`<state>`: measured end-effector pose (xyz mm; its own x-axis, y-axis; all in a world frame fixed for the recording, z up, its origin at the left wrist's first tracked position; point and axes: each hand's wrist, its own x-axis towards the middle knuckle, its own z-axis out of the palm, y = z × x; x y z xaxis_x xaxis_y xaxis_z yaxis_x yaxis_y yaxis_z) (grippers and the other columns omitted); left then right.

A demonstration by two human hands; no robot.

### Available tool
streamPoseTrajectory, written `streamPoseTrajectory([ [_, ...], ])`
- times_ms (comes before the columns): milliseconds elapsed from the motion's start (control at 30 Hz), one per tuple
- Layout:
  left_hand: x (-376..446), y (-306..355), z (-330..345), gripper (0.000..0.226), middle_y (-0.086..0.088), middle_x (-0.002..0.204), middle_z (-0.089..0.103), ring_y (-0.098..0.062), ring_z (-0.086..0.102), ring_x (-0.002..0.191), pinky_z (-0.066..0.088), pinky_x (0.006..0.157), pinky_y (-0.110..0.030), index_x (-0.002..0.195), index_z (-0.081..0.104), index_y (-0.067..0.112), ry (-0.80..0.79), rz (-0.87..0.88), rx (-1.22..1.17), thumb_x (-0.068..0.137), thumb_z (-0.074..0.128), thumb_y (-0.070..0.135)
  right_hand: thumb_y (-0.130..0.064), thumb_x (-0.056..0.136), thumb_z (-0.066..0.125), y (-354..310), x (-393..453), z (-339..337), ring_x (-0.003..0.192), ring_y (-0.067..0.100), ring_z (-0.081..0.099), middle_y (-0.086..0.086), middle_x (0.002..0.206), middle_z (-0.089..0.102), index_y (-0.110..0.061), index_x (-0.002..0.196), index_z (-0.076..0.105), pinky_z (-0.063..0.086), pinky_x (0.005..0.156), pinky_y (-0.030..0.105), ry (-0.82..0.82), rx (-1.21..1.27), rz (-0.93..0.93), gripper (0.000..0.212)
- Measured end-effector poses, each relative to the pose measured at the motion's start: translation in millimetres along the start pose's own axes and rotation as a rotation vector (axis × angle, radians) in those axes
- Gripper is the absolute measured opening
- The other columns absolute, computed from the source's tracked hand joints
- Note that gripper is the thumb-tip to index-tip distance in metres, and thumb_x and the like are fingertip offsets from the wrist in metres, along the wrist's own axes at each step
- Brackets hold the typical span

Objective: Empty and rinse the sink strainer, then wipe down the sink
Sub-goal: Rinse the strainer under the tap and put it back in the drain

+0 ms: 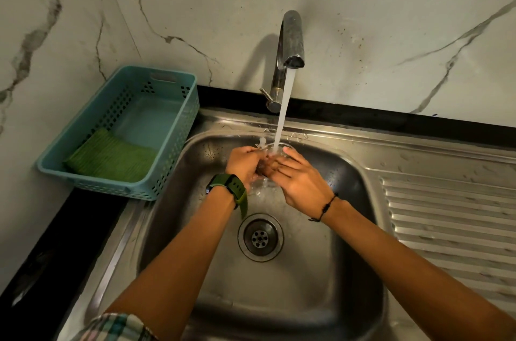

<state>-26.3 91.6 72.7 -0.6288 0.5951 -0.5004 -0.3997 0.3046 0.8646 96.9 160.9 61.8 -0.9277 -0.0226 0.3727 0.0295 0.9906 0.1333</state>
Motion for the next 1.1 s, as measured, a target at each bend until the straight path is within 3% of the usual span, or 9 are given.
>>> streamPoseTrajectory([
  [100,2,-1,-7,0.009,-0.004,0.071,0.061,-0.014,0.056,0.065,0.046,0.059,-0.026,0.079,0.064,0.012,-0.008,0.013,0.008,0.083,0.059,0.005,-0.003,0.070,0.065,2,-6,2,0.109,0.023,0.064,0.007,0.110,0.071,-0.009,0.106,0.069,0.045,0.097,0.049,0.013,-0.017,-0.116,0.037],
  [200,-2,-7,1,0.012,-0.004,0.075,0.063,-0.013,0.058,0.068,0.048,0.057,-0.022,0.095,0.064,0.006,0.031,0.016,-0.079,0.086,0.056,0.005,-0.010,0.066,0.073,-1,-3,4,0.112,0.021,0.062,0.003,0.111,0.071,-0.014,0.108,0.068,0.040,0.100,0.051,-0.098,-0.100,-0.001,0.043],
  [267,-4,-7,5,0.010,-0.006,0.077,0.063,-0.014,0.058,0.069,0.050,0.059,-0.024,0.087,0.063,0.008,0.018,-0.010,-0.140,0.086,0.054,0.003,-0.012,0.061,0.075,-3,0,5,0.110,0.021,0.063,0.002,0.108,0.071,-0.014,0.107,0.068,0.039,0.102,0.050,-0.116,-0.105,0.066,0.046],
  [433,1,-4,-2,0.015,-0.004,0.072,0.062,-0.014,0.057,0.063,0.048,0.056,-0.023,0.097,0.064,0.004,0.006,-0.017,-0.055,0.087,0.054,0.004,-0.008,0.066,0.072,0,-8,8,0.111,0.020,0.062,0.002,0.110,0.071,-0.015,0.108,0.068,0.042,0.101,0.048,-0.055,-0.072,-0.108,0.042],
  [600,1,-5,5,0.015,-0.002,0.073,0.060,-0.010,0.055,0.066,0.046,0.056,-0.020,0.089,0.063,0.008,0.028,-0.009,-0.112,0.089,0.048,0.003,-0.014,0.062,0.074,-14,-1,8,0.119,0.025,0.057,0.003,0.120,0.066,-0.015,0.122,0.059,0.034,0.103,0.055,-0.192,-0.155,0.161,0.062],
  [733,2,-5,-1,0.016,-0.004,0.069,0.058,-0.012,0.053,0.060,0.045,0.054,-0.021,0.078,0.062,0.010,0.022,-0.034,-0.116,0.088,0.051,0.008,-0.011,0.066,0.067,-12,-3,11,0.120,0.027,0.056,0.007,0.122,0.065,-0.010,0.122,0.058,0.037,0.103,0.049,-0.112,-0.126,0.027,0.056],
  [900,-1,-7,-2,0.023,-0.007,0.084,0.063,-0.015,0.059,0.077,0.049,0.071,-0.028,0.101,0.063,0.005,-0.144,-0.068,-0.123,0.094,0.044,0.016,-0.018,0.067,0.070,-3,-7,5,0.128,0.022,0.048,0.003,0.131,0.059,-0.016,0.127,0.054,0.035,0.104,0.052,-0.178,-0.203,-0.010,0.062],
  [1033,2,-1,5,0.029,-0.014,0.109,0.063,-0.025,0.058,0.102,0.045,0.099,-0.042,0.115,0.058,0.002,-0.039,-0.082,-0.207,0.094,0.045,0.017,-0.020,0.072,0.066,-9,-2,2,0.132,0.019,0.043,0.003,0.137,0.052,-0.013,0.135,0.044,0.029,0.106,0.057,-0.257,-0.299,0.203,0.067],
  [1100,4,1,5,0.024,-0.015,0.109,0.063,-0.026,0.060,0.098,0.048,0.093,-0.041,0.110,0.060,0.003,0.020,-0.102,-0.230,0.093,0.047,0.015,-0.017,0.073,0.065,-11,0,1,0.129,0.018,0.046,0.004,0.133,0.056,-0.012,0.132,0.048,0.028,0.107,0.055,-0.242,-0.301,0.245,0.062],
])
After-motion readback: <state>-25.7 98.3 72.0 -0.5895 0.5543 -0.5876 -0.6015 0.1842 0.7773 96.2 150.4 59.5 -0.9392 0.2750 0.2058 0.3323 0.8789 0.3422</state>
